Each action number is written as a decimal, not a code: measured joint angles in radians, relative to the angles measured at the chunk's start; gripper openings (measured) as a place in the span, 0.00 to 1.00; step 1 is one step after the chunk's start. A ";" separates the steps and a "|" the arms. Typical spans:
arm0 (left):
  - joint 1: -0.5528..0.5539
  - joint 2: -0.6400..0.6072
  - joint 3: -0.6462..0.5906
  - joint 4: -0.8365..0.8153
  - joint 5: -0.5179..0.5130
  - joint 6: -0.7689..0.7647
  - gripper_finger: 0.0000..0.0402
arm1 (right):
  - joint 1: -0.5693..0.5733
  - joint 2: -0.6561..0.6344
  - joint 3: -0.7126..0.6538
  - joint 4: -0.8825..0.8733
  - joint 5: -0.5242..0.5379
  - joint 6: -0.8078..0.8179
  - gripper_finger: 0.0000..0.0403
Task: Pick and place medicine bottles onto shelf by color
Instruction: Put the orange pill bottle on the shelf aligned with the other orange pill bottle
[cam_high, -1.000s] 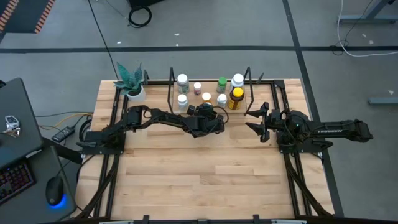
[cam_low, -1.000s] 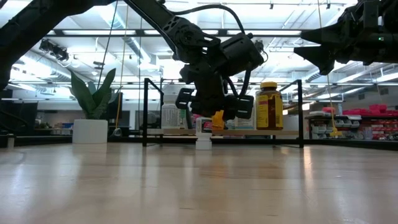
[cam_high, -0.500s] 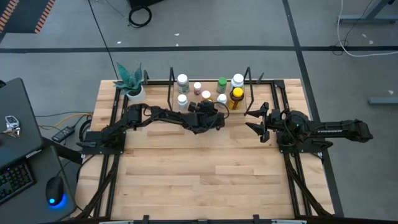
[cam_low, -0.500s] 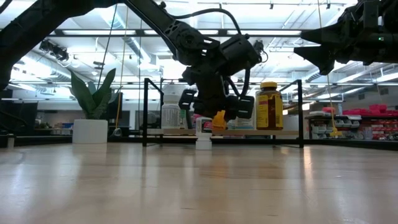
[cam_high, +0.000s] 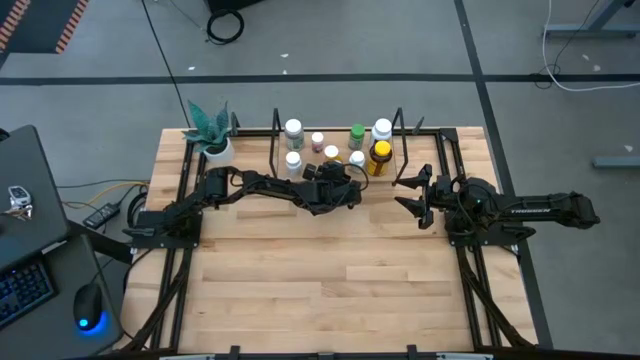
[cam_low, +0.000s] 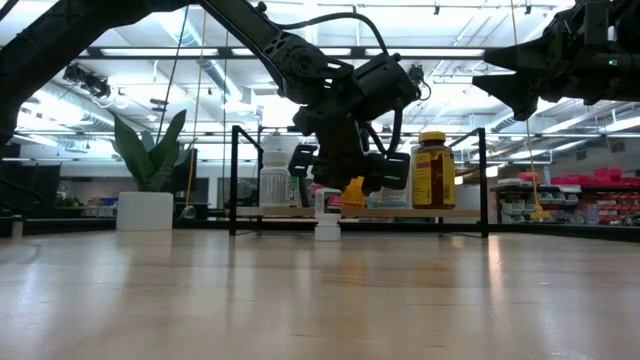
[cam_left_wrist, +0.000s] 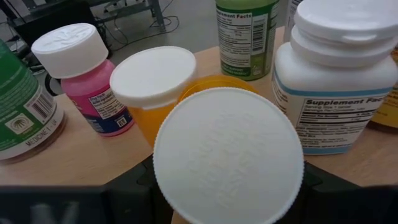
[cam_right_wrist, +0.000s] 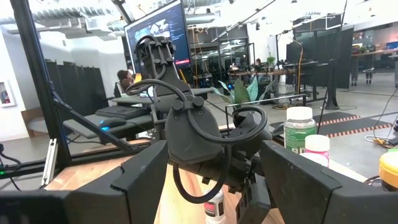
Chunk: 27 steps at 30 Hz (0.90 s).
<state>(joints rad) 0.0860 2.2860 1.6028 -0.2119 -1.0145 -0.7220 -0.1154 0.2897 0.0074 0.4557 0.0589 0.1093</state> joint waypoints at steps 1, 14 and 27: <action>0.000 0.000 0.000 0.000 0.002 0.000 0.48 | 0.000 0.000 0.000 0.000 0.000 0.000 0.66; -0.001 -0.001 0.000 -0.017 0.017 -0.002 0.49 | 0.000 0.000 0.000 0.000 0.000 0.000 0.66; -0.005 0.006 -0.005 -0.031 0.047 0.003 0.58 | 0.000 0.000 0.000 0.000 0.000 0.000 0.66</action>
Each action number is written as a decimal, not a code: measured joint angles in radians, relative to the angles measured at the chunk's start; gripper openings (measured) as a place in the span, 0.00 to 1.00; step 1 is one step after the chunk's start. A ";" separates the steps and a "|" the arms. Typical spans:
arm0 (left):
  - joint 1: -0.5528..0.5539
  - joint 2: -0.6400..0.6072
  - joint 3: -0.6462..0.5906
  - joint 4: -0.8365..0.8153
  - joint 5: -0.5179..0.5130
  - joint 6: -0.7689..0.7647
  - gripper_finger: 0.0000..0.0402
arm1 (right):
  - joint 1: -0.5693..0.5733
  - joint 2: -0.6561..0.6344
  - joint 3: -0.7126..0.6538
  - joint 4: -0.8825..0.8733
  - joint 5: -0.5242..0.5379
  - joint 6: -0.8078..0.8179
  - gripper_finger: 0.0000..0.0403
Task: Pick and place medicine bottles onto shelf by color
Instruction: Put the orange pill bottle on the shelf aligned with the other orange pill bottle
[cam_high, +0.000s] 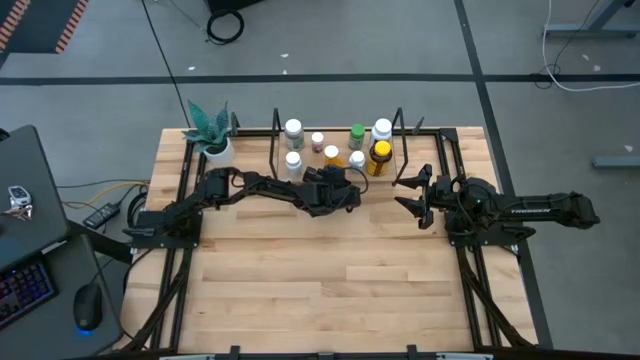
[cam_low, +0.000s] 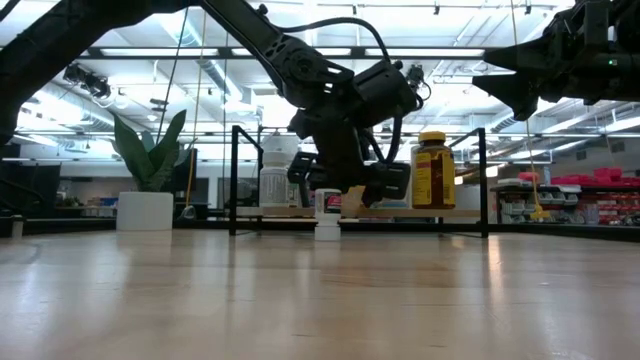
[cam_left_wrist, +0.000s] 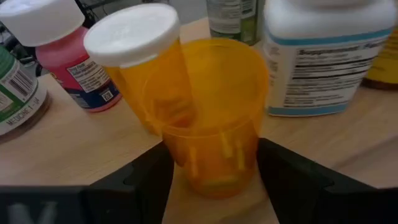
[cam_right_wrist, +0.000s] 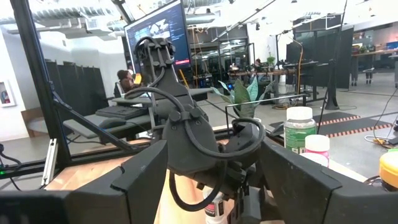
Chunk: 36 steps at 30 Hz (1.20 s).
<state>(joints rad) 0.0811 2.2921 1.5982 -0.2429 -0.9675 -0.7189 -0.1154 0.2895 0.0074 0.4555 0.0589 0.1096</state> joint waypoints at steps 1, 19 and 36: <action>-0.001 0.000 0.000 0.001 -0.002 0.000 0.59 | 0.000 0.000 0.000 0.000 0.000 0.000 0.66; -0.063 -0.002 0.002 -0.017 -0.064 -0.008 0.66 | 0.000 0.000 0.000 0.000 0.000 0.000 0.66; -0.125 -0.130 0.003 -0.222 -0.082 -0.004 0.60 | 0.000 0.000 0.000 0.000 0.000 0.000 0.66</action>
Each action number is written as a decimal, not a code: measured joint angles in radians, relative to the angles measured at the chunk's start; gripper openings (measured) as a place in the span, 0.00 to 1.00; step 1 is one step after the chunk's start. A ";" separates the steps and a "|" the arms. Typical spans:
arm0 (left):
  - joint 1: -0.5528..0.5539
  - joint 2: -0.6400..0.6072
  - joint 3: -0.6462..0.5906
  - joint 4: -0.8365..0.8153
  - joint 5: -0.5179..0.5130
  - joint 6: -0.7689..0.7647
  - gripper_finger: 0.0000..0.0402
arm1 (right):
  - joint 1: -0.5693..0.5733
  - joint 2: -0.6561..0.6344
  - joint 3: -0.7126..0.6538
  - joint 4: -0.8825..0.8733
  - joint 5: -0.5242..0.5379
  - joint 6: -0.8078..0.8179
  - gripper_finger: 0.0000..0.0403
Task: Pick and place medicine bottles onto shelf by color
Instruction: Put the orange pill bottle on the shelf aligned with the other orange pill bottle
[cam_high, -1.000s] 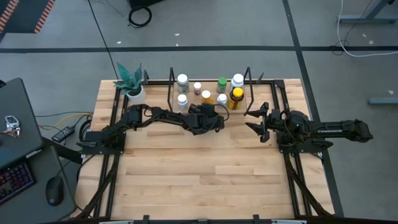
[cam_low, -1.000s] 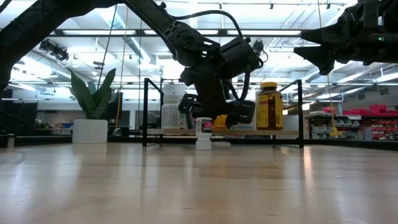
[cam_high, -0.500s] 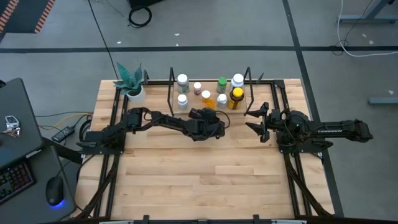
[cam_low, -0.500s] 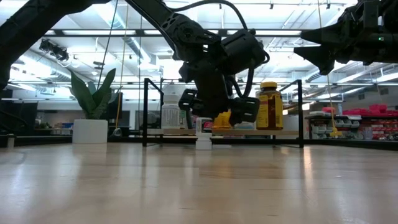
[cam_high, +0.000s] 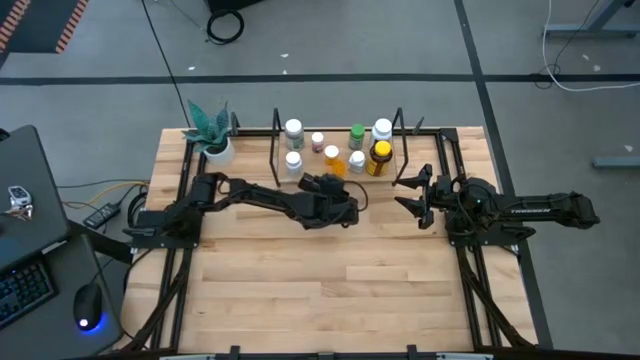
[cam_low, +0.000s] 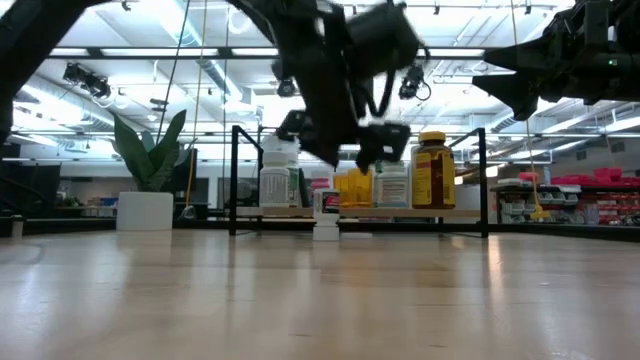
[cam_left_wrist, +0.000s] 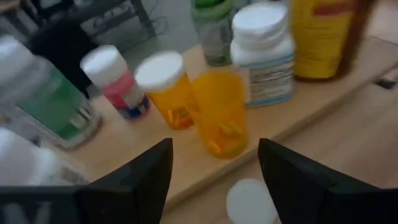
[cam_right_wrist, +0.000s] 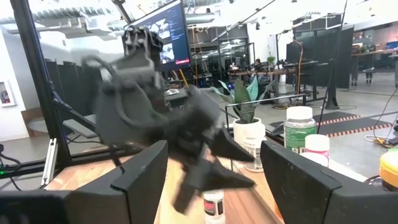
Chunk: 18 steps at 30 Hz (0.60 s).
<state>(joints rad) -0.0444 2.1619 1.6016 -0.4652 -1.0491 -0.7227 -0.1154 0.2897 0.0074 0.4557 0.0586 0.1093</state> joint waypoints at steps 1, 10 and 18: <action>-0.007 -0.014 0.000 0.002 -0.004 0.027 0.59 | 0.000 0.000 0.000 0.000 0.000 0.000 0.66; -0.028 -0.112 0.001 -0.002 0.040 0.497 0.49 | 0.000 0.000 0.000 0.000 0.000 0.000 0.66; -0.013 -0.138 -0.054 -0.050 0.109 0.786 0.39 | 0.000 0.000 0.000 0.000 0.000 0.000 0.66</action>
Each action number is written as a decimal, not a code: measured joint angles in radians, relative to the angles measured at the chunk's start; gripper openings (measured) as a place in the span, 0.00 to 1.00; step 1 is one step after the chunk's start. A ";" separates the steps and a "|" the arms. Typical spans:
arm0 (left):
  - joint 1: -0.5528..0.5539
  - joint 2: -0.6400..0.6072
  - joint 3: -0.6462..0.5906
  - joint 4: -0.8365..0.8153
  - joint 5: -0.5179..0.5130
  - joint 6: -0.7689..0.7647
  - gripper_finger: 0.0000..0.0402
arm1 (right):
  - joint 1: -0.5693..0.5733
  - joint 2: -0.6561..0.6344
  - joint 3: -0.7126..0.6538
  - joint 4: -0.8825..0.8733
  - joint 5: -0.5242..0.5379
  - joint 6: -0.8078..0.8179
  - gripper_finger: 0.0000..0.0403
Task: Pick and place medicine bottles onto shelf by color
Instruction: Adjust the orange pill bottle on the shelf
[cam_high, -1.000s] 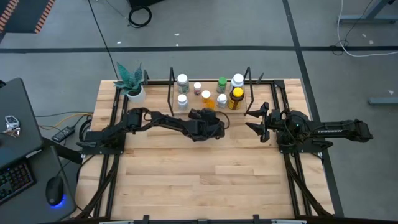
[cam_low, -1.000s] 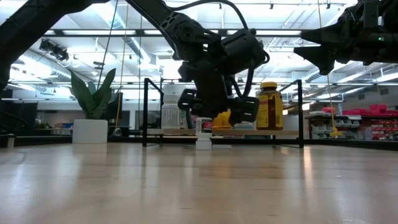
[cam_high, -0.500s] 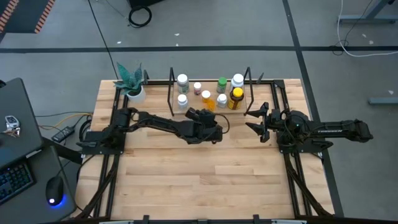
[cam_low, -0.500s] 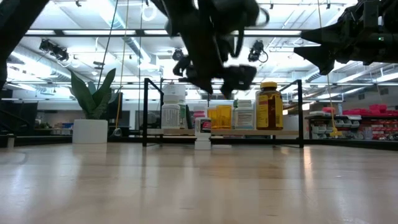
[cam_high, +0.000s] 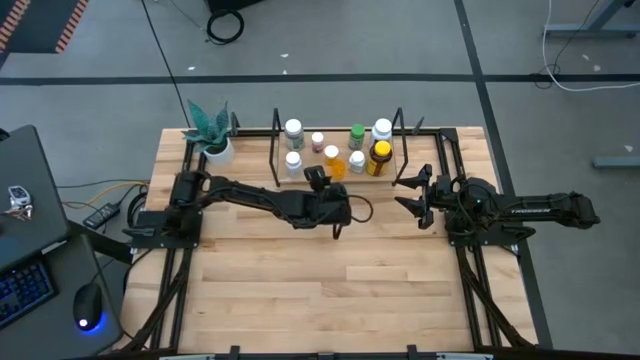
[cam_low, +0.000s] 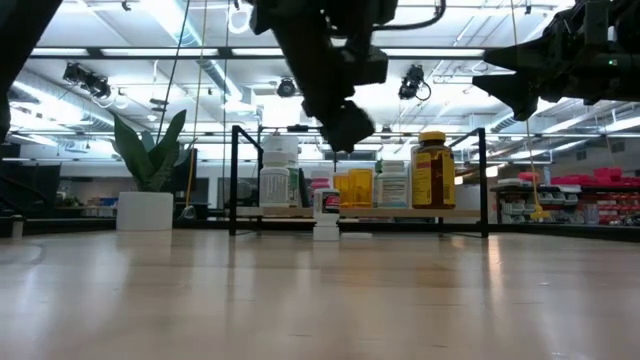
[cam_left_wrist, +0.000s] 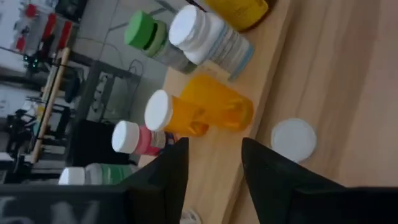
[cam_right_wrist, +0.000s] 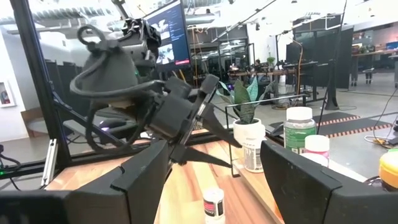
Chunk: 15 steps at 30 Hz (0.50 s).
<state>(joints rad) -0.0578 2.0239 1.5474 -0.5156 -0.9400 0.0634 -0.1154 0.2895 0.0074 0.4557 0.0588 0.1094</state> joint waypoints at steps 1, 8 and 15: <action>0.006 -0.013 -0.019 0.018 0.011 0.006 0.37 | 0.000 0.000 0.000 0.000 0.000 0.000 0.66; 0.048 -0.164 -0.186 0.130 0.196 0.081 0.28 | 0.000 0.000 0.000 0.000 0.000 0.000 0.66; 0.117 -0.270 -0.160 0.078 0.508 0.099 0.24 | 0.000 0.000 0.000 0.010 -0.001 0.003 0.66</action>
<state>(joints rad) 0.0589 1.7540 1.3872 -0.4379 -0.4324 0.1619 -0.1154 0.2897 0.0074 0.4652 0.0582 0.1127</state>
